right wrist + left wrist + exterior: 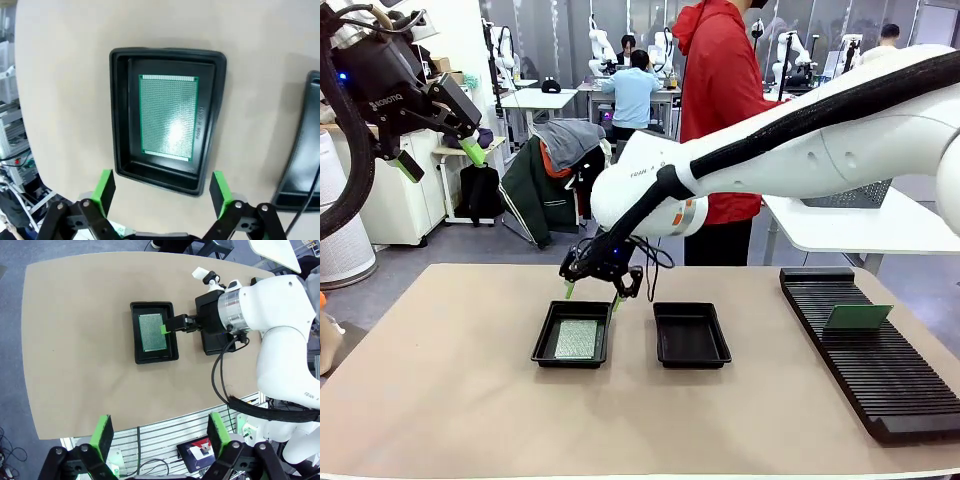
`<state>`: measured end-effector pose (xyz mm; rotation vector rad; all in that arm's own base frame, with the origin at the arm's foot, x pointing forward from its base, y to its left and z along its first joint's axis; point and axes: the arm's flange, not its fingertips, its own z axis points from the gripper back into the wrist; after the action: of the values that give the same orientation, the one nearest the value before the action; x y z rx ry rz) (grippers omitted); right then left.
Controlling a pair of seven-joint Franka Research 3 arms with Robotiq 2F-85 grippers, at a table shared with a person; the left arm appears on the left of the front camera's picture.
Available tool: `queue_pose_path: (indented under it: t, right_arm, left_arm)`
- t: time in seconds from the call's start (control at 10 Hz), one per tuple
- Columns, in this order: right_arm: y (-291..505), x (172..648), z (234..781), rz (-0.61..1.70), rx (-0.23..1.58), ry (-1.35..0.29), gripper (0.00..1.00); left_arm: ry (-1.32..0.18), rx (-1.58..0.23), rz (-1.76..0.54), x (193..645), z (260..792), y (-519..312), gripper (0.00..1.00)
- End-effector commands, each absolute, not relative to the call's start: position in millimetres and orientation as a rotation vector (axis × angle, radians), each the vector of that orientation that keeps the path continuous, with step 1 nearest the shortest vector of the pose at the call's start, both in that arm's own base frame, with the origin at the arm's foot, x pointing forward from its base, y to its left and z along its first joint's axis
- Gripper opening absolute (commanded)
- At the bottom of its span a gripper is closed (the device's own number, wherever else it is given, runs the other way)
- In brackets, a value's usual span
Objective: Inspect and transfer BCBs to ESD trays.
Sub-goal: Pick up the Blank PCB from the PCB Rack and place it in the left ESD tray.
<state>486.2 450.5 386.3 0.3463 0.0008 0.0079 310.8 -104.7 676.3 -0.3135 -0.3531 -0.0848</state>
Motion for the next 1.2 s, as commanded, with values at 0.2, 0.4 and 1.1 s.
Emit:
queue_pose_path:
  t: [0.2, 0.4, 1.1]
  right_arm:
    - [445, 480, 428, -0.016, 0.167, -0.03, 1.0]
    - [438, 478, 436, -0.019, 0.124, -0.029, 1.0]
    - [437, 479, 434, 0.005, 0.169, -0.021, 1.0]
  left_arm:
    - [-0.351, -0.316, -0.083, 311, 676, -105, 1.0]
    - [-0.351, -0.316, -0.083, 311, 676, -105, 1.0]
    - [-0.351, -0.316, -0.083, 311, 676, -105, 1.0]
